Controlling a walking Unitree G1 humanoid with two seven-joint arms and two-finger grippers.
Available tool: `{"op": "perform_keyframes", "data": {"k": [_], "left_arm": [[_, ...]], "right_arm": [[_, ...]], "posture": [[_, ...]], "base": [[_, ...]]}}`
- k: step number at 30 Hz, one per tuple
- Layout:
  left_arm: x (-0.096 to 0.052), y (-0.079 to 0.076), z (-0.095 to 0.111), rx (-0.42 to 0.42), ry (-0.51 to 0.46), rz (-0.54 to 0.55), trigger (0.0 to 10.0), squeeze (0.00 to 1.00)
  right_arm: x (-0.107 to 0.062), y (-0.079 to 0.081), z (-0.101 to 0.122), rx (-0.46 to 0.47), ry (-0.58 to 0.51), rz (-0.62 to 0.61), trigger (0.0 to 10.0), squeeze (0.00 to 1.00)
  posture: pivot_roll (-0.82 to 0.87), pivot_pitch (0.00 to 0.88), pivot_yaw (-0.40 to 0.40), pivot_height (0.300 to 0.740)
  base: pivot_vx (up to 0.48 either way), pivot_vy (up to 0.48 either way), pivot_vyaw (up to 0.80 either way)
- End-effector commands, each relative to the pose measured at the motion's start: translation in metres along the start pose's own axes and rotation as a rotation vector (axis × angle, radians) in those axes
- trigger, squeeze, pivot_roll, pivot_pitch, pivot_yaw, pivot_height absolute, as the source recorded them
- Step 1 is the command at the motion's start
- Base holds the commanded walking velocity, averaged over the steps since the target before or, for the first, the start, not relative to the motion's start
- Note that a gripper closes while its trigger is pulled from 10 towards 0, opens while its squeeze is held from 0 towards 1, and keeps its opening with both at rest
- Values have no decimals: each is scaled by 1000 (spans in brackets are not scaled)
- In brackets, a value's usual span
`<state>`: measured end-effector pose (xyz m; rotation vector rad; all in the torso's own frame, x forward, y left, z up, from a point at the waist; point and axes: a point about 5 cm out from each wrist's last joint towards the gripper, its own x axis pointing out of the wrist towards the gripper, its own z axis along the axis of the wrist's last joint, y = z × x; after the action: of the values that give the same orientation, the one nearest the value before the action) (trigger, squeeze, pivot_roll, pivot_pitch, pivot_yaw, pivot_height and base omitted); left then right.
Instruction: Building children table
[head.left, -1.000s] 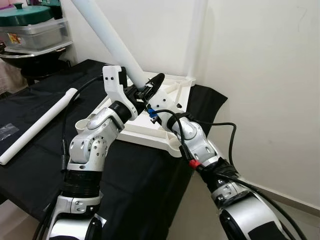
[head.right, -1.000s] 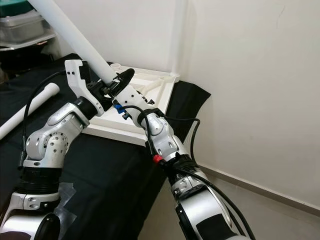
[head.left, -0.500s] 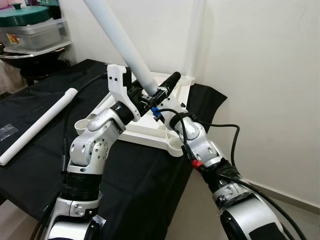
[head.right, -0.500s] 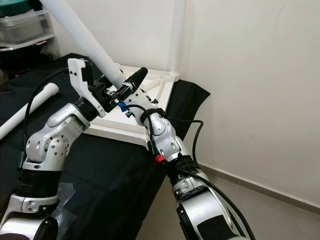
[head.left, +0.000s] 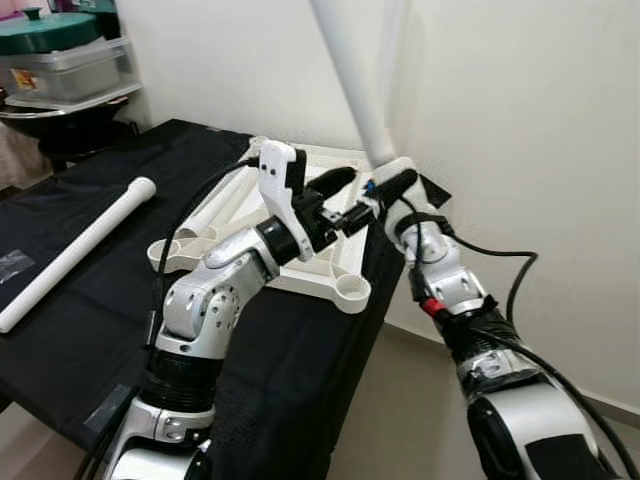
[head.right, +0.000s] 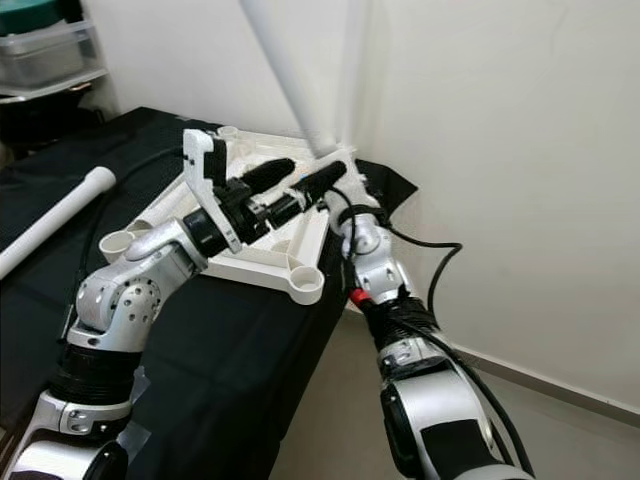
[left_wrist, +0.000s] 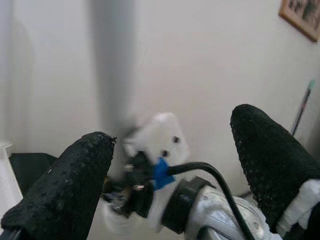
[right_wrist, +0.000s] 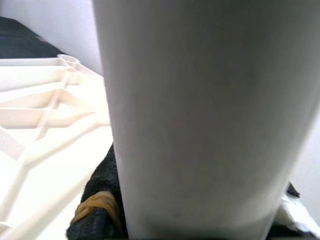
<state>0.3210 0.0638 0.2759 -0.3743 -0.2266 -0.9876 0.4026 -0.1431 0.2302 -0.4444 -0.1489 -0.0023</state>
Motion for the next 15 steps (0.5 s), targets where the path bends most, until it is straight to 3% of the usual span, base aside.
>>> {"op": "perform_keyframes", "data": {"k": [1,2,5,7,9,10,11,12,14,15], "left_arm": [[0,2,8,-22,-30,12,10000,0],[0,2,8,-22,-30,12,10000,0],[-2,6,5,-21,-30,45,10000,0],[-2,6,5,-21,-30,45,10000,0],[-2,8,1,-16,-24,68,10000,0],[-3,8,-1,-10,-21,81,10000,0],[-3,8,-1,-10,-21,81,10000,0],[-5,9,-3,14,-8,98,10000,0],[-7,10,-6,37,6,117,10000,0],[-10,14,-13,87,46,152,10000,0]], "right_arm": [[-5,-14,-17,51,52,-77,0,0],[-5,-14,-17,51,52,-77,0,0],[-11,-41,-28,115,58,-217,0,0],[-11,-41,-28,115,58,-217,0,0],[-16,-57,-31,152,39,-297,0,0],[-19,-65,-33,178,32,-337,4471,0],[-19,-65,-33,178,32,-337,4471,0],[-22,-69,-34,189,23,-353,10000,0],[-24,-71,-34,201,10,-359,10000,0],[-27,-67,-31,241,-27,-330,10000,0]], "posture": [[41,0,-14,740],[41,0,-14,740],[33,0,-14,740],[33,0,-14,740],[34,0,-15,740],[38,0,-17,740],[38,0,-17,740],[41,0,-16,740],[41,0,-16,740],[44,0,-18,740]], "base": [[0,0,0],[0,0,0],[0,0,0],[0,0,0],[0,0,0],[0,0,0],[0,0,0],[0,0,0],[0,0,0],[0,0,0]]}}
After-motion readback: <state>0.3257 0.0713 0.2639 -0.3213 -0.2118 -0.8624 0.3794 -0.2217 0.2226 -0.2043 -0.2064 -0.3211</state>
